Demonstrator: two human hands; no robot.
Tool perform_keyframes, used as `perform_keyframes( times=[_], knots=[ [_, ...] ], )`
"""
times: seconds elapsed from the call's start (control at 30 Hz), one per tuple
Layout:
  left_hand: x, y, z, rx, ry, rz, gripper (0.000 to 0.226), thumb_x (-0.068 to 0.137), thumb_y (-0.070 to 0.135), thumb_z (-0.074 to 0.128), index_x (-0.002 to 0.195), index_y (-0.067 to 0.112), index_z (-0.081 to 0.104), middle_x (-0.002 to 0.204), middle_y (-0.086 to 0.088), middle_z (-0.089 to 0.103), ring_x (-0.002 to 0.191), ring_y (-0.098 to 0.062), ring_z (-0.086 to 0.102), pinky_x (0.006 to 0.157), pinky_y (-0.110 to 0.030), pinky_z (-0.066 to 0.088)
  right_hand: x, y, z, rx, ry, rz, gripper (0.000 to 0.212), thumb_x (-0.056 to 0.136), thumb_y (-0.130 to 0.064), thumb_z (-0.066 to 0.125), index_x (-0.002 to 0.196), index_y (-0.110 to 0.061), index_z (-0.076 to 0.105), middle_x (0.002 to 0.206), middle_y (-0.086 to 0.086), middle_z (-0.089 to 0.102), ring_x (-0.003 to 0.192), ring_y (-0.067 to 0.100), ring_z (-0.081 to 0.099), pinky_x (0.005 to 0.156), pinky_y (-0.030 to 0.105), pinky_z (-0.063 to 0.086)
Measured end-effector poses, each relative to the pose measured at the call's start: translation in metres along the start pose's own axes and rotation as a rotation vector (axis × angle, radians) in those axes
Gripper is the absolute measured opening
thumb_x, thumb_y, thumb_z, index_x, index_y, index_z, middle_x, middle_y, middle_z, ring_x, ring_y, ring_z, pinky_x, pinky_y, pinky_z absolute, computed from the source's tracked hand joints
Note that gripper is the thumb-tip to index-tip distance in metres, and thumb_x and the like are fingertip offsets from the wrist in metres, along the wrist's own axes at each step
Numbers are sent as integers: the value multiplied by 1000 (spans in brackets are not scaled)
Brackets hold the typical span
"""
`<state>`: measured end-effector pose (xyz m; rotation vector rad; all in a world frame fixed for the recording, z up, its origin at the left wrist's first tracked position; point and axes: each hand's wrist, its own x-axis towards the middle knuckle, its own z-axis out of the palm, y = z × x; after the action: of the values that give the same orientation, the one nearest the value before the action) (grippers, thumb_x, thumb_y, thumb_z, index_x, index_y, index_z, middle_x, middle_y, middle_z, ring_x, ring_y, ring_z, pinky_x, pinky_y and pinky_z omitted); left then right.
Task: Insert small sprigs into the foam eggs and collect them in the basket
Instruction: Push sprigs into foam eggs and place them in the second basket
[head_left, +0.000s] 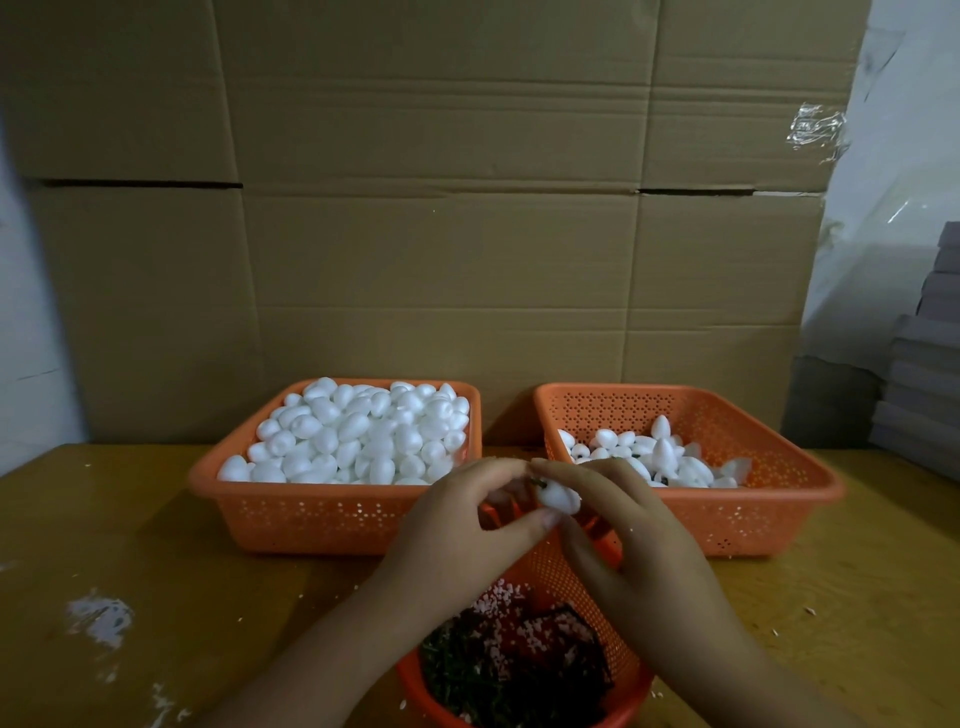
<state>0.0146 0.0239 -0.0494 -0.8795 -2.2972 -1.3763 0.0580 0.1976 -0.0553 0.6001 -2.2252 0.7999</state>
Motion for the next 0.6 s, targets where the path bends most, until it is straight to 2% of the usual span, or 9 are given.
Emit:
perform_keyframes(
  times=[0.1, 0.17, 0.3, 0.4, 0.43, 0.5, 0.53, 0.6],
  knots=[
    [1, 3, -4, -22, -36, -14, 28, 77, 57, 59, 104, 54, 63, 98, 25, 66, 91, 4, 62, 74, -16, 46, 5, -2, -5, -3, 18, 9, 40, 89, -38, 58, 128, -45, 53, 106, -23, 54, 88, -2, 59, 69, 20, 50],
    [2, 7, -11, 8, -18, -15, 27, 80, 53, 59, 107, 50, 63, 98, 26, 64, 89, 4, 62, 73, -14, 48, 9, 2, -11, 21, 78, 89, 39, 86, -51, 52, 125, -50, 50, 101, -24, 57, 86, -5, 60, 67, 19, 53],
    [6, 7, -39, 436, 160, 67, 20, 87, 46, 56, 105, 41, 64, 93, 22, 62, 88, 1, 59, 70, -21, 49, 19, 24, -31, -45, 193, 272, 24, 82, -54, 56, 102, -53, 43, 86, -21, 60, 79, -13, 60, 55, 18, 50],
    [10, 0, -58, 647, 311, 50, 12, 90, 27, 64, 101, 29, 70, 98, 14, 66, 94, -8, 60, 75, -29, 47, 22, 44, -46, -138, 255, 364, 30, 83, -55, 54, 109, -40, 48, 83, -18, 60, 72, -6, 60, 55, 23, 48],
    [11, -4, -64, 678, 328, 7, 14, 89, 25, 65, 102, 25, 71, 102, 9, 67, 98, -14, 60, 79, -33, 47, 22, 51, -50, -168, 258, 399, 35, 85, -53, 55, 116, -37, 49, 88, -16, 62, 74, -3, 60, 58, 26, 49],
    [13, -13, -72, 722, 297, -120, 20, 91, 30, 62, 108, 24, 70, 113, 5, 66, 107, -18, 58, 85, -35, 45, 21, 59, -54, -259, 200, 495, 51, 88, -39, 62, 135, -29, 45, 114, -4, 64, 97, 12, 61, 75, 37, 53],
    [14, -19, -75, 759, 249, -193, 25, 92, 35, 59, 113, 26, 68, 119, 4, 64, 111, -18, 57, 87, -35, 44, 21, 59, -55, -301, 158, 536, 60, 88, -32, 64, 143, -26, 40, 128, 4, 59, 110, 21, 58, 87, 43, 52],
    [15, -28, -77, 861, 108, -322, 34, 95, 48, 49, 119, 30, 64, 126, 5, 60, 114, -18, 56, 89, -34, 43, 21, 52, -52, -302, 113, 543, 64, 88, -26, 65, 146, -24, 37, 140, 6, 49, 123, 25, 49, 99, 45, 45]
  ],
)
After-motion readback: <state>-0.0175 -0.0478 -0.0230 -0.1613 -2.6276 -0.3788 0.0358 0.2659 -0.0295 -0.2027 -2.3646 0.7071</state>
